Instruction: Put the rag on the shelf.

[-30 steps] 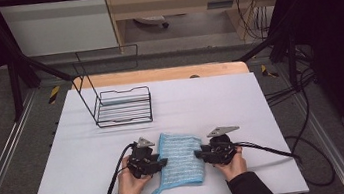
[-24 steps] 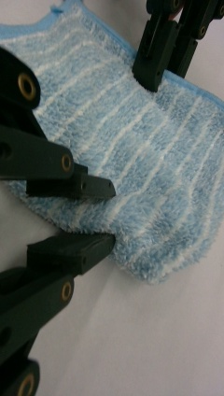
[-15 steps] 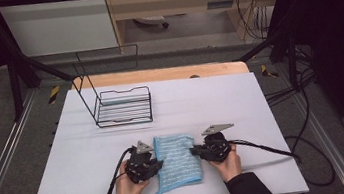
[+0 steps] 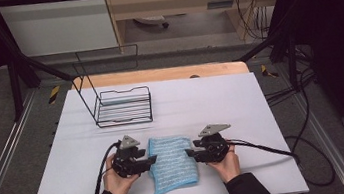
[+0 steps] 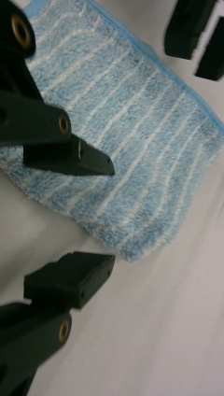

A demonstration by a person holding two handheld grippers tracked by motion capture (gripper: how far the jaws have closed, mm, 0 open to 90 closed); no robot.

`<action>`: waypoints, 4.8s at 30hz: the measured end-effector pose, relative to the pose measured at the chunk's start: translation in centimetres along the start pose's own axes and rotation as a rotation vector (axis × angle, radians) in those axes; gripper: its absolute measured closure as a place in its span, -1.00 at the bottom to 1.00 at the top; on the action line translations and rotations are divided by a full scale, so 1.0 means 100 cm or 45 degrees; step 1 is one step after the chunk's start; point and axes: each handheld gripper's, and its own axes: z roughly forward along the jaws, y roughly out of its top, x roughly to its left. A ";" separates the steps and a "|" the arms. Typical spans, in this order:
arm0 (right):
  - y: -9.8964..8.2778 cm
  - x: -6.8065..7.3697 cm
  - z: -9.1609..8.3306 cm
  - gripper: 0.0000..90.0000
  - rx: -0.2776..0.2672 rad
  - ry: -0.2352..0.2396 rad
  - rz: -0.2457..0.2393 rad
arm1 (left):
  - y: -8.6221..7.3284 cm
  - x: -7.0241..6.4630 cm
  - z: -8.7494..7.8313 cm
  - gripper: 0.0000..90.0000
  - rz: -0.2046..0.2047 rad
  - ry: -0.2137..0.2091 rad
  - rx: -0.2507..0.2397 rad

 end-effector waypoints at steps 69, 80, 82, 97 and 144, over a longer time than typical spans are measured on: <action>0.016 -0.036 0.035 0.82 0.047 0.115 0.238 | 0.017 0.034 0.050 0.77 -0.116 -0.024 0.071; 0.024 -0.033 0.017 0.84 -0.053 0.112 0.222 | 0.021 0.032 0.029 0.79 -0.116 -0.074 -0.040; 0.027 -0.030 0.013 0.84 -0.071 0.108 0.208 | 0.023 0.030 0.024 0.79 -0.108 -0.075 -0.066; 0.040 -0.021 -0.013 0.84 -0.223 0.089 0.160 | 0.031 0.016 -0.005 0.79 -0.029 -0.063 -0.226; 0.087 0.033 -0.084 0.87 -0.639 -0.031 -0.051 | 0.057 -0.005 -0.083 0.79 0.058 -0.035 -0.625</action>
